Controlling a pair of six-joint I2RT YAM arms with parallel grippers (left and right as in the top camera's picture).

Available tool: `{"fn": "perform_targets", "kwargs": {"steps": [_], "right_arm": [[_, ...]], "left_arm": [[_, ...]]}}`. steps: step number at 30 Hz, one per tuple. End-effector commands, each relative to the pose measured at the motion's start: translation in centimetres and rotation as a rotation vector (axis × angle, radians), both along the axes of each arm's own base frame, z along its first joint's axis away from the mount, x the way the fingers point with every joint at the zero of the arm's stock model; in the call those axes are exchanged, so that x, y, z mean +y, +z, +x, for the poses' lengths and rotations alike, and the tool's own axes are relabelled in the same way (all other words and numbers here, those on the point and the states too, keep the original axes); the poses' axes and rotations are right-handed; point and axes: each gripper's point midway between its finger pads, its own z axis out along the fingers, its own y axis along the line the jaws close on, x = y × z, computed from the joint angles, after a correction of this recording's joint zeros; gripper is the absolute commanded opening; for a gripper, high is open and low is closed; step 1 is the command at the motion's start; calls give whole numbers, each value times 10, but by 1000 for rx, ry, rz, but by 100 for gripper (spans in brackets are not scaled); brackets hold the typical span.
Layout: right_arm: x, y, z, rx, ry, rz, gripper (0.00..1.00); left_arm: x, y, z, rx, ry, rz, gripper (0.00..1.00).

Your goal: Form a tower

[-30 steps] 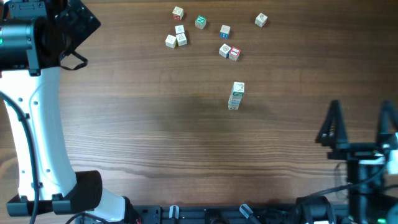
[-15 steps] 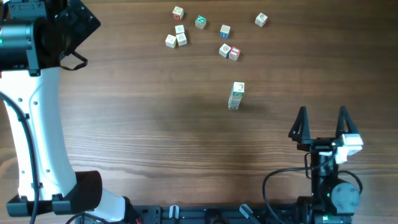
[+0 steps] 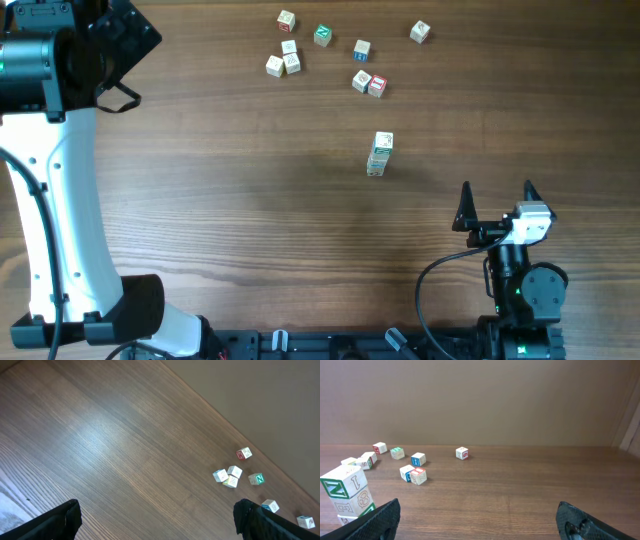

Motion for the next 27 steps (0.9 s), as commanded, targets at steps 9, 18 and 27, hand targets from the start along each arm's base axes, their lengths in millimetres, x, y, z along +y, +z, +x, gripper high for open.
{"fn": "perform_targets", "kwargs": {"steps": [9,18,27], "right_arm": [[1,3,-1,-13,10,-16,100],[1,3,-1,-13,10,-15,100],[1,3,-1,-13,10,-15,100]], "left_arm": [[4,10,-5,-33,25,5,100],[16,7,-17,11,67,53,100],[13,18,-47,-277,69,51,100]]}}
